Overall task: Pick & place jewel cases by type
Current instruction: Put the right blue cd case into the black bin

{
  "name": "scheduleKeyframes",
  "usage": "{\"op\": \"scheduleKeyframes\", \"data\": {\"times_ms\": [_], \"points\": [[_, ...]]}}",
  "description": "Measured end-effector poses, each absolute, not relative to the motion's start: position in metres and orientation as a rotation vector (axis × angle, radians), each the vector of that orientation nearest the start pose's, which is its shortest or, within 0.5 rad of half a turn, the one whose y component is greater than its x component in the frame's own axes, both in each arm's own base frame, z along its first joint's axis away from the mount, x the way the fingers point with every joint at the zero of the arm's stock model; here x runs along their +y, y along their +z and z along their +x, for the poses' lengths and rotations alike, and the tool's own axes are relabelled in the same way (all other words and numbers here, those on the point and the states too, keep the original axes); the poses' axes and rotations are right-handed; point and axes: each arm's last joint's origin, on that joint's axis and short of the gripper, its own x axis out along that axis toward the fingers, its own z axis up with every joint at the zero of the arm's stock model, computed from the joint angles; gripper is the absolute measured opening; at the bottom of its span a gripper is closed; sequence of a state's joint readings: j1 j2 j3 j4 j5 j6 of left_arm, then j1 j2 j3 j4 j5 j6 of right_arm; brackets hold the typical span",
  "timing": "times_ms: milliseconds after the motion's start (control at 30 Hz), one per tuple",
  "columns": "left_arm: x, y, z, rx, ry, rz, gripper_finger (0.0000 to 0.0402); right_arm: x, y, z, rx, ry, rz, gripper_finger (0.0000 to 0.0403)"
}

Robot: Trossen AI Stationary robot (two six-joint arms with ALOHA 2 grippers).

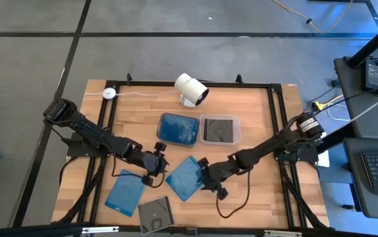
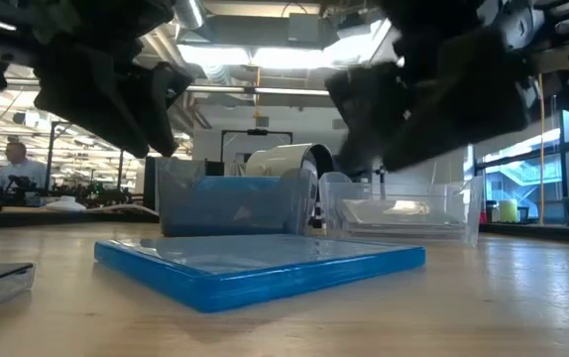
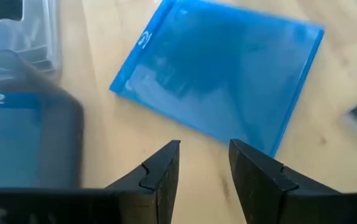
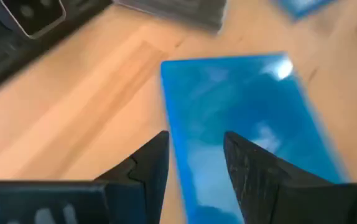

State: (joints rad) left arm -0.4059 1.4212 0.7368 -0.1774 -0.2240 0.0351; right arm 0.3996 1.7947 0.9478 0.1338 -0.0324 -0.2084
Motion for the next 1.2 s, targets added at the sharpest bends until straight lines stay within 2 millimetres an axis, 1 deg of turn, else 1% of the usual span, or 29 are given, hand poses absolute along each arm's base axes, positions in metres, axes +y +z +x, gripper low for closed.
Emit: {"op": "scheduleKeyframes", "data": {"times_ms": [100, 200, 467, 533, 633, 733, 800, 867, 933, 1000, 1100, 1200], "points": [[-0.101, 0.184, 0.252, 0.806, -0.195, 0.334, 0.0136, 0.140, 0.148, 0.327, 0.719, 0.488, -0.216, 0.0158], [-0.102, 0.187, 0.255, 0.757, -0.207, 0.381, 0.0136, 0.138, 0.143, 0.323, 0.753, 0.469, -0.160, 0.0158], [-0.103, 0.189, 0.257, 0.729, -0.235, 0.384, 0.0138, 0.133, 0.128, 0.311, 0.799, 0.443, -0.103, 0.0158], [-0.103, 0.189, 0.257, 0.728, -0.234, 0.384, 0.0146, 0.133, 0.126, 0.310, 0.782, 0.444, -0.100, 0.0158], [-0.102, 0.189, 0.257, 0.728, -0.219, 0.393, 0.0168, 0.132, 0.122, 0.307, 0.769, 0.445, -0.098, 0.0158], [-0.099, 0.189, 0.258, 0.728, -0.175, 0.398, 0.0195, 0.131, 0.122, 0.306, 0.749, 0.442, -0.083, 0.0158], [-0.097, 0.189, 0.259, 0.730, -0.133, 0.364, 0.0208, 0.131, 0.120, 0.305, 0.761, 0.433, -0.064, 0.0158], [-0.097, 0.189, 0.259, 0.733, -0.117, 0.329, 0.0215, 0.131, 0.120, 0.305, 0.766, 0.425, -0.046, 0.0158], [-0.098, 0.189, 0.259, 0.731, -0.123, 0.342, 0.0216, 0.131, 0.120, 0.304, 0.772, 0.418, -0.028, 0.0158], [-0.097, 0.188, 0.258, 0.743, -0.147, 0.410, 0.0215, 0.131, 0.120, 0.304, 0.776, 0.415, -0.023, 0.0158], [-0.096, 0.182, 0.255, 0.787, -0.227, 0.614, 0.0211, 0.131, 0.120, 0.304, 0.776, 0.416, -0.024, 0.0158], [-0.100, 0.172, 0.257, 0.812, -0.316, 0.790, 0.0209, 0.131, 0.120, 0.304, 0.777, 0.415, -0.023, 0.0158]]}}
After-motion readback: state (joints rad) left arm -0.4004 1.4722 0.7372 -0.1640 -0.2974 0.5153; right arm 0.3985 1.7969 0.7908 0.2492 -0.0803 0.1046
